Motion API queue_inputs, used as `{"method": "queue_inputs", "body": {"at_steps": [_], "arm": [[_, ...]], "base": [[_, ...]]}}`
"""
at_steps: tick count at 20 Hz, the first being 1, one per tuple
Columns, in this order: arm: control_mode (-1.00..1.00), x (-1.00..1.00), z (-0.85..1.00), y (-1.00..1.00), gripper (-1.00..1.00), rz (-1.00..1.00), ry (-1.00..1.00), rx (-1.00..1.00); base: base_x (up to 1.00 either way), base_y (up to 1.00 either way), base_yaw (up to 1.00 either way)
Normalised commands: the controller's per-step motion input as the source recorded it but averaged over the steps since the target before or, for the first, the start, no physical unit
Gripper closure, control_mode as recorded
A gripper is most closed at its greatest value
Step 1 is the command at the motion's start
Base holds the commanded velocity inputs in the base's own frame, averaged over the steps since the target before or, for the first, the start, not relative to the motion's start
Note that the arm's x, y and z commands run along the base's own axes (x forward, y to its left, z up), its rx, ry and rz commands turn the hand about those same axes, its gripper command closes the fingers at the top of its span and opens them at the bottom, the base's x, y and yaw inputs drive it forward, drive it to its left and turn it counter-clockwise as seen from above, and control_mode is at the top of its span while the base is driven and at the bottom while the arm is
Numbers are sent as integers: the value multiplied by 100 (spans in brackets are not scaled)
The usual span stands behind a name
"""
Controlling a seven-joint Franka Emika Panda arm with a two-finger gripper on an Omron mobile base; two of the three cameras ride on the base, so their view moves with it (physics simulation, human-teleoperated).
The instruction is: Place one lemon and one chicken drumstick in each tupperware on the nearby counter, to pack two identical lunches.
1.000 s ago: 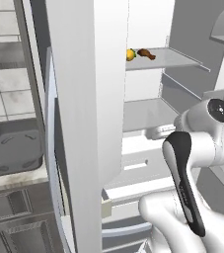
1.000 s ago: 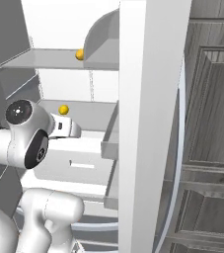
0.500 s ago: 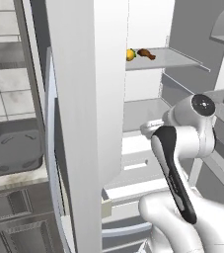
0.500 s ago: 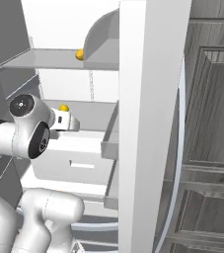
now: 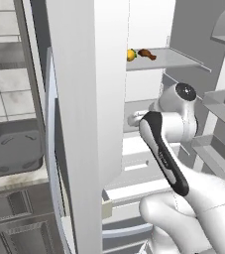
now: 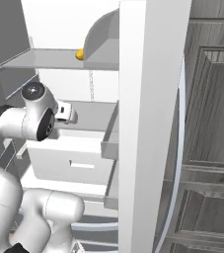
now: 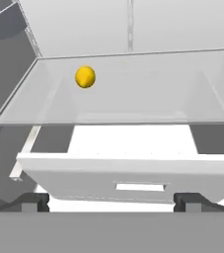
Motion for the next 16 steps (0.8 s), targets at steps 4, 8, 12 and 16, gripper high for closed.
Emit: {"method": "queue_inputs", "body": {"at_steps": [4, 8, 12, 16], "arm": [[-100, 36, -13, 32, -100, 5, 0, 0], [-100, 29, -27, 35, -100, 3, -2, 0], [-100, 29, -26, 23, -100, 3, -9, 0], [-100, 30, -9, 21, -100, 1, -2, 0]], "base": [[0, 0, 0], [0, 0, 0], [0, 0, 0], [0, 0, 0]]}}
